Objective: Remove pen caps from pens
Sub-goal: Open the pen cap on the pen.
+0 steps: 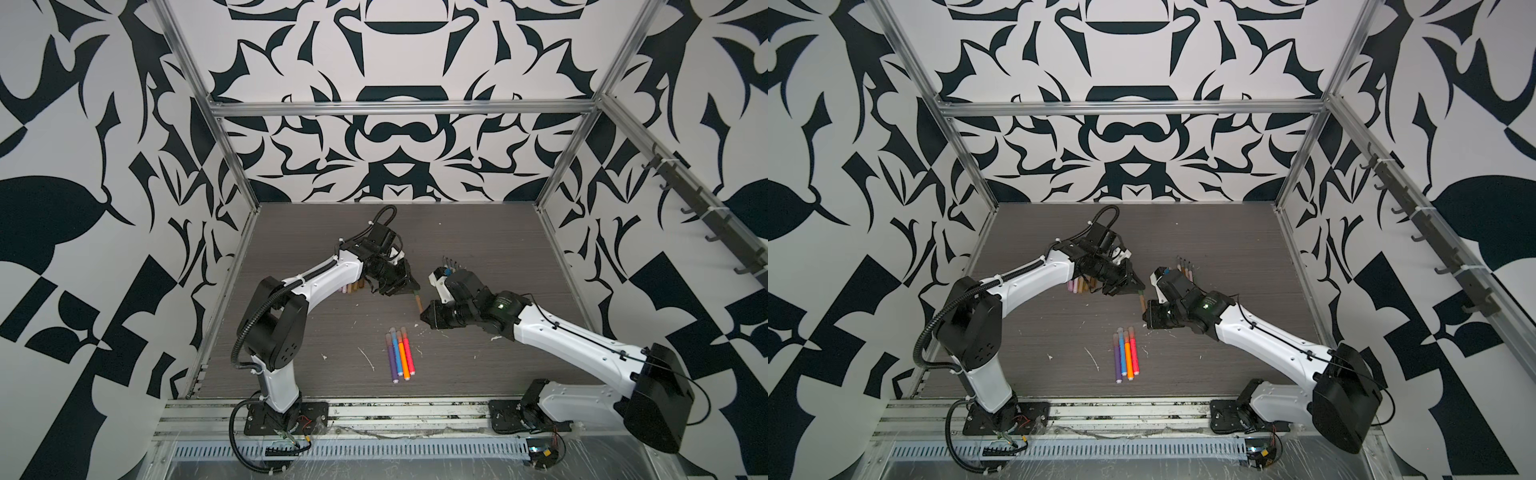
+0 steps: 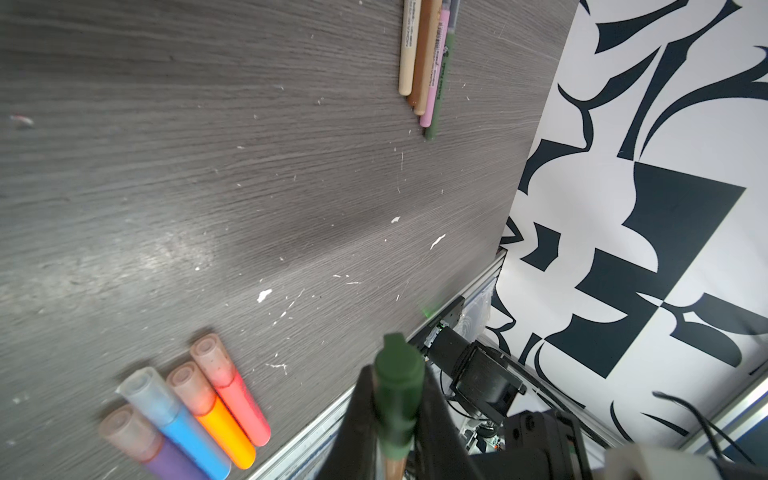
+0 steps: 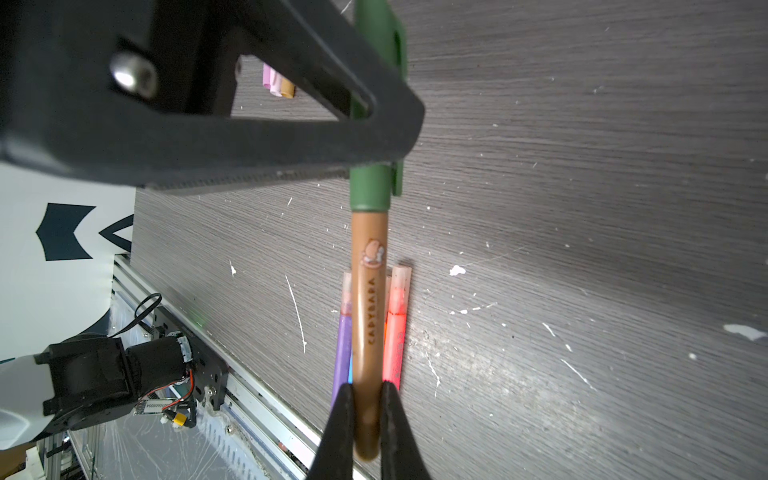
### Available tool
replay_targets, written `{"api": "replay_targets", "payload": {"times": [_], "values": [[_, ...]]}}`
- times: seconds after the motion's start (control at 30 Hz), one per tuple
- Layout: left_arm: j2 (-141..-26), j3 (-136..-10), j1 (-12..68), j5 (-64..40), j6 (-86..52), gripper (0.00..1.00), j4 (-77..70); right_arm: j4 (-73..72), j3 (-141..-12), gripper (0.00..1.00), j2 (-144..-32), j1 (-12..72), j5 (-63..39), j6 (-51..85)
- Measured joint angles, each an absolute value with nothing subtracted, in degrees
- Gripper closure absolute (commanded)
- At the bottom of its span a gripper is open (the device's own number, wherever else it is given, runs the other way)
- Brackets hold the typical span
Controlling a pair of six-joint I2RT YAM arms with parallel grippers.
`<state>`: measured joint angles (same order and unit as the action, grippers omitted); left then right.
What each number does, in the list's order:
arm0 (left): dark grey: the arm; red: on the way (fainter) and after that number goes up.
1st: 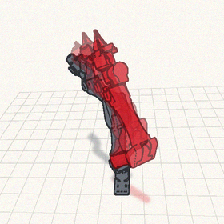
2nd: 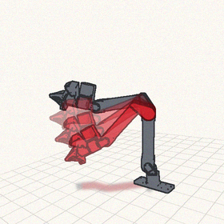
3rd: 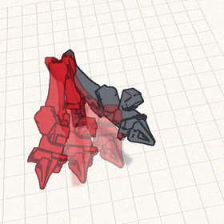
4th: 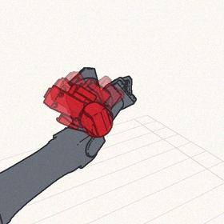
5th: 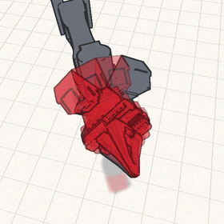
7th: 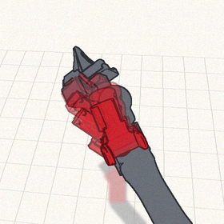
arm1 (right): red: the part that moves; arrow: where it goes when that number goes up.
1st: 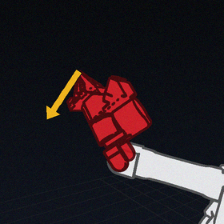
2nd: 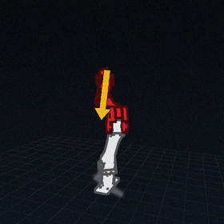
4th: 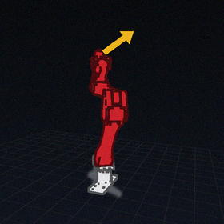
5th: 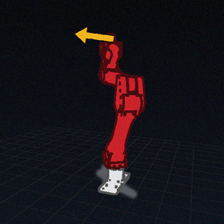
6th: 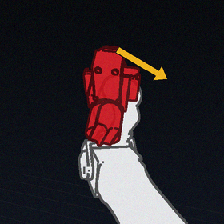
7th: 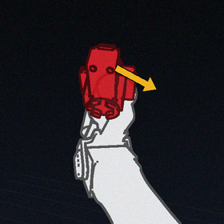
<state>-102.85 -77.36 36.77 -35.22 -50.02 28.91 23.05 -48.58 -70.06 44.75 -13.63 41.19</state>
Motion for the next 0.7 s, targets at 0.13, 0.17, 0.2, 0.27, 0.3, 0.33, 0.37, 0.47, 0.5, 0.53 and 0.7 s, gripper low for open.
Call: {"api": "replay_targets", "payload": {"times": [0.13, 0.17, 0.2, 0.27, 0.3, 0.33, 0.37, 0.47, 0.5, 0.53, 0.7], "values": [[-102.85, -77.36, 36.77, -35.44, -50.15, 1.00, 28.75, 23.03, -48.51, 0.77, -69.65, 44.75, -13.50, 41.52], [-102.85, -77.36, 36.77, -35.46, -50.15, 1.00, 28.64, 23.00, -48.42, 0.74, -69.34, 44.75, -13.45, 41.74], [-102.85, -77.36, 36.77, -35.46, -50.17, 1.00, 28.51, 22.90, -48.27, 0.73, -68.90, 44.77, -13.39, 41.85], [-102.85, -77.36, 36.77, -35.55, -50.19, 1.00, 28.40, 22.79, -48.03, 0.71, -68.07, 44.75, -13.21, 42.17], [-102.85, -77.36, 36.77, -35.62, -50.22, 1.00, 28.29, 22.70, -47.92, 0.71, -67.77, 44.75, -13.17, 42.26], [-102.85, -77.36, 36.77, -35.70, -50.30, 1.00, 28.18, 22.59, -47.83, 0.71, -67.61, 44.75, -13.10, 42.35], [-102.85, -77.36, 36.77, -35.83, -50.39, 1.00, 28.10, 22.39, -47.75, 0.71, -67.55, 44.75, -13.08, 42.46], [-102.85, -77.36, 36.82, -36.16, -50.63, 1.00, 27.99, 22.26, -47.48, 0.71, -67.66, 44.75, -13.06, 42.72], [-102.85, -77.36, 36.86, -36.29, -50.72, 1.00, 27.92, 22.20, -47.46, 0.71, -67.77, 44.75, -13.06, 42.83], [-102.85, -77.36, 36.91, -36.38, -50.78, 1.00, 27.81, 22.02, -47.44, 0.71, -67.94, 44.75, -13.06, 42.94], [-102.85, -77.36, 37.15, -37.06, -51.03, 1.00, 27.33, 21.37, -47.27, 0.74, -68.99, 44.71, -13.06, 43.40]]}}
